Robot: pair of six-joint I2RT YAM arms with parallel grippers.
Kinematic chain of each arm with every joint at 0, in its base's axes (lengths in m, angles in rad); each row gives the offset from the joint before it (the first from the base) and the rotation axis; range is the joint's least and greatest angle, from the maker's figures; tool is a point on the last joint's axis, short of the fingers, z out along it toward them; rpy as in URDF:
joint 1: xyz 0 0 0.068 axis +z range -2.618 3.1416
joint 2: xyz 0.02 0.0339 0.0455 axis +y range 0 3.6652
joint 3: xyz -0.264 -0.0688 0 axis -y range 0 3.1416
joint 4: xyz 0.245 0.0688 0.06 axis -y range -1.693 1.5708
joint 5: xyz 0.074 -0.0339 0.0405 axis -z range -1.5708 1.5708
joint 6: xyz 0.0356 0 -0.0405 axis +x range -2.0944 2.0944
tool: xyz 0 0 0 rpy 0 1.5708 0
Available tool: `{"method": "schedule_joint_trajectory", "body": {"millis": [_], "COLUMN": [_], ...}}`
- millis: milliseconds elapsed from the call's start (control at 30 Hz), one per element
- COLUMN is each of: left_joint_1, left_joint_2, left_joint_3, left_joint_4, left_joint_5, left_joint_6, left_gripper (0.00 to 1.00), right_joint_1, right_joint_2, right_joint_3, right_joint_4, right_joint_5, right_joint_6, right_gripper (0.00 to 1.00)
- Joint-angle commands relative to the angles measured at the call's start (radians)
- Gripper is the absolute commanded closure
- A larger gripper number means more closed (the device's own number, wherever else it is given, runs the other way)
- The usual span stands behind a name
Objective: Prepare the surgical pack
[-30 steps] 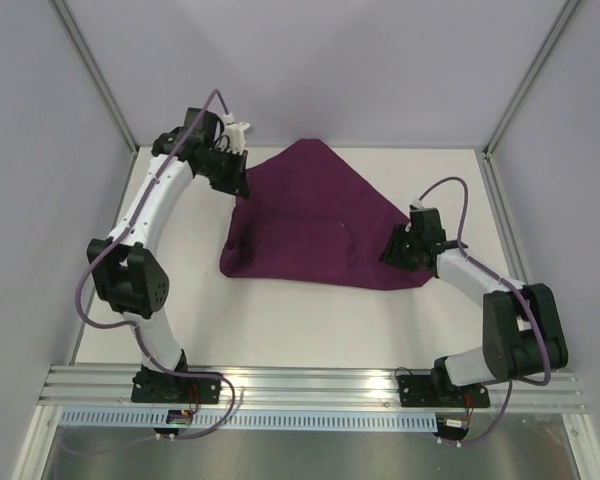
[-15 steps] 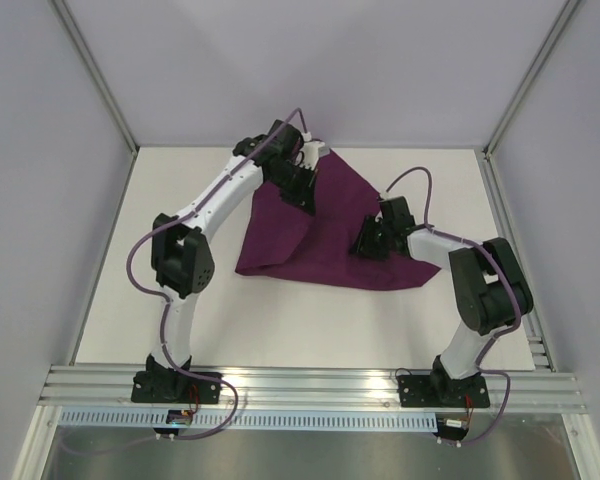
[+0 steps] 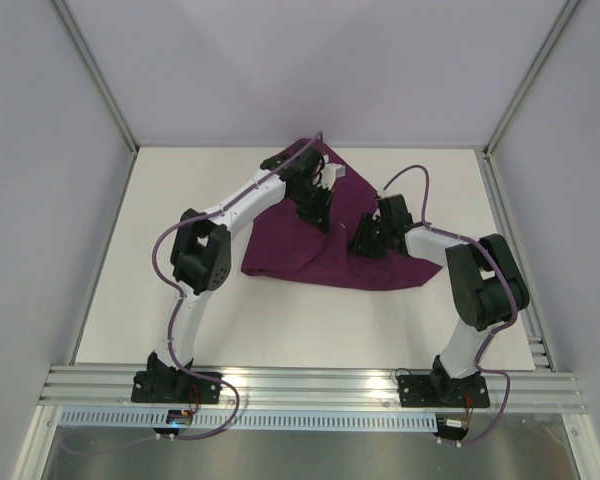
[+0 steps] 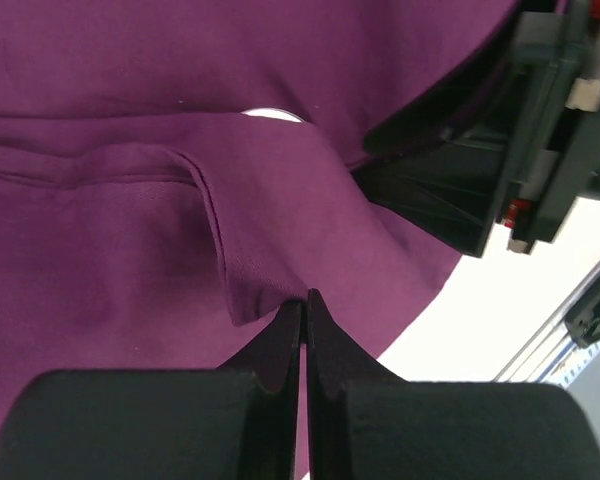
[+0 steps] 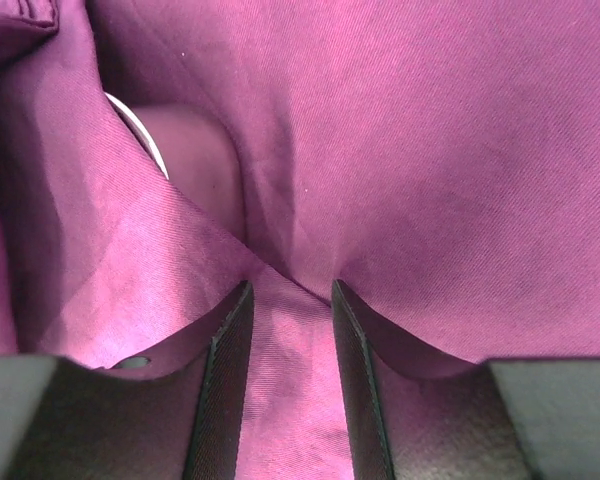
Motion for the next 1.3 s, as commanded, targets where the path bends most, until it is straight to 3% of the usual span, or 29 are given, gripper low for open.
{"method": "schedule_joint_trajectory", "body": {"millis": [0,100,133,233,467,533,633,800,833,967,1167,1267], "left_joint_1": [0.002,0.002,0.002,0.002,0.003,0.003,0.005,0.112,0.139,0.227,0.232,0.232], "left_joint_2": [0.033,0.047,0.047,0.022,-0.122,-0.163,-0.263,-0.461,-0.475,-0.521,-0.497,-0.466], "left_joint_3": [0.004,0.014,0.014,0.01,0.059,0.077,0.065,-0.215,-0.257,-0.517,-0.679,-0.716], "left_joint_4": [0.073,0.062,0.059,0.039,-0.036,-0.063,-0.109,-0.077,-0.076,-0.025,0.061,0.105], "left_joint_5": [0.004,0.002,0.001,0.021,-0.009,-0.012,-0.053,-0.179,-0.186,-0.249,-0.237,-0.289], "left_joint_6": [-0.042,-0.034,-0.022,0.001,0.053,0.076,0.136,0.214,0.214,0.257,0.292,0.295], "left_gripper": [1.0,0.91,0.76,0.44,0.35,0.25,0.2,0.25,0.33,0.48,0.47,0.54], "right_joint_1": [0.007,0.005,0.007,0.007,0.005,0.005,0.005,0.007,0.007,0.007,0.045,0.059], "right_joint_2": [-0.02,-0.034,-0.052,-0.092,-0.239,-0.27,-0.303,-0.221,-0.183,-0.077,0.036,0.065], "right_joint_3": [0.046,0.054,0.054,0.06,0.058,0.058,0.073,0.147,0.178,0.265,0.296,0.297], "right_joint_4": [-0.01,-0.028,-0.033,-0.064,-0.145,-0.162,-0.165,-0.115,-0.108,-0.13,-0.13,-0.125], "right_joint_5": [0.032,0.041,0.044,0.081,0.215,0.236,0.221,0.066,0.048,0.029,-0.017,-0.015], "right_joint_6": [-0.024,-0.026,-0.027,-0.041,-0.079,-0.087,-0.095,-0.093,-0.087,-0.081,-0.075,-0.072], "right_gripper": [0.59,0.54,0.52,0.48,0.45,0.45,0.44,0.34,0.33,0.33,0.37,0.49]}}
